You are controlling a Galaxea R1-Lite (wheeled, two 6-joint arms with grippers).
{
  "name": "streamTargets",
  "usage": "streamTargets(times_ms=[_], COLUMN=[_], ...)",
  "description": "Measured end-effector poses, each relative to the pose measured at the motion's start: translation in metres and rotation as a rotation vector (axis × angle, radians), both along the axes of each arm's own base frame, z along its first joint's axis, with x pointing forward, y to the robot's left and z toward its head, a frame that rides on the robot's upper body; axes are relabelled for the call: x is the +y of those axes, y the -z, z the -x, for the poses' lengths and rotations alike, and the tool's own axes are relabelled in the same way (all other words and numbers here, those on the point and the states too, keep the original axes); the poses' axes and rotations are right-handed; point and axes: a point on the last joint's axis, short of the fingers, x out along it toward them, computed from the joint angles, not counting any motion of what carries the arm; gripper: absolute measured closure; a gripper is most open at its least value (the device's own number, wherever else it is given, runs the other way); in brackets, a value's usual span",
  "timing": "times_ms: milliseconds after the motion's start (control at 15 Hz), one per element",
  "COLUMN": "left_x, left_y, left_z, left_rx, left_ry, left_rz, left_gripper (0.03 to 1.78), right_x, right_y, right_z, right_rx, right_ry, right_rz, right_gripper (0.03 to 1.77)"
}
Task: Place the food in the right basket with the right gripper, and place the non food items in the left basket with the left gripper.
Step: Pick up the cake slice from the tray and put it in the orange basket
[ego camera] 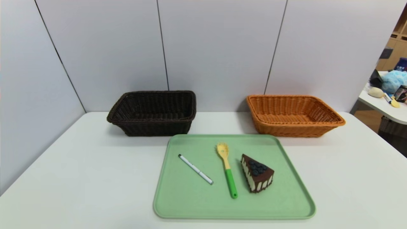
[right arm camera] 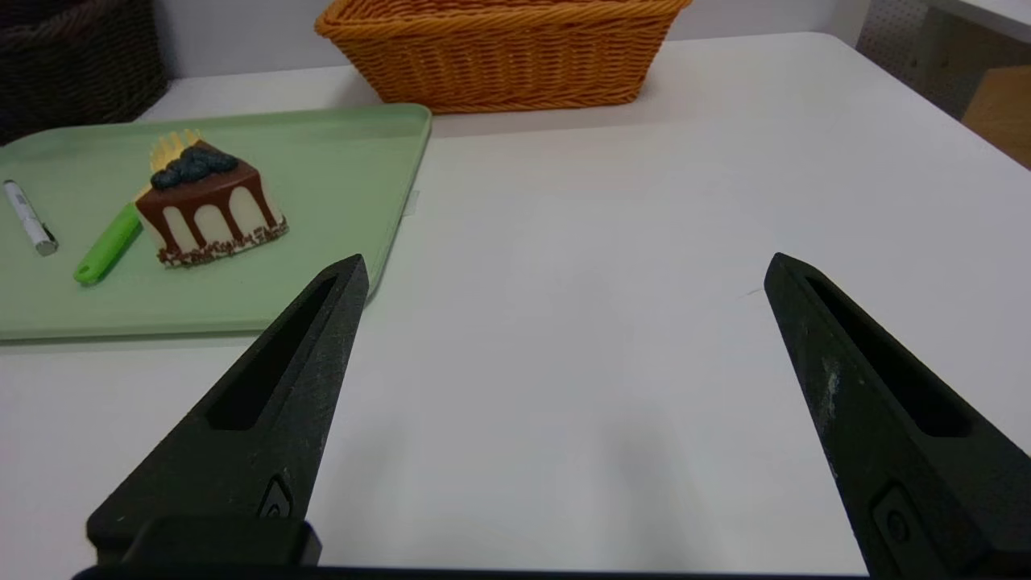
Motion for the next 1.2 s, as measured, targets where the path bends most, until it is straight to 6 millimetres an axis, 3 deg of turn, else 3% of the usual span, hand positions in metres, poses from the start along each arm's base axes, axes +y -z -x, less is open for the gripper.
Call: streamTargets(times_ms=[133,333,600,800,933,1200], left_x=[0.0,0.0,0.0,-0.001,0.0,0.002], left_y=[-0.026,-0.073,-0.148,-0.208,-0.237,-0.264], left_z=[0.013,0.033,0.031,0.009,-0.016,-0.083], left_rx=[-0.051,-0.088,-0.118,-0.125,-0.097,0.016], left_ry=[0.004,0.006,0.003,-0.008,-0.022,-0.027], left_rz=[-0.003,-0.006,-0.009,-0.011,-0.016,-0.022], left_gripper=[0.12,0.12,0.12,0.12,0.12,0.12], right_x=[0.0,0.0,0.001,0.002,0.002,0.005], right_y=[-0.027,-0.093,-0.181,-0.238,-0.27,-0.32], right_z=[0.008,0.024,0.029,0.011,-0.008,-0.066], right_rx=[-0.054,-0.124,-0.177,-0.198,-0.203,-0.175], right_ry=[-0.005,-0.039,-0.103,-0.124,-0.129,-0.18], right_rz=[-0.014,-0.01,0.043,0.07,0.086,0.109], right_gripper=[0.1,0.1,0.1,0.1,0.1,0.1])
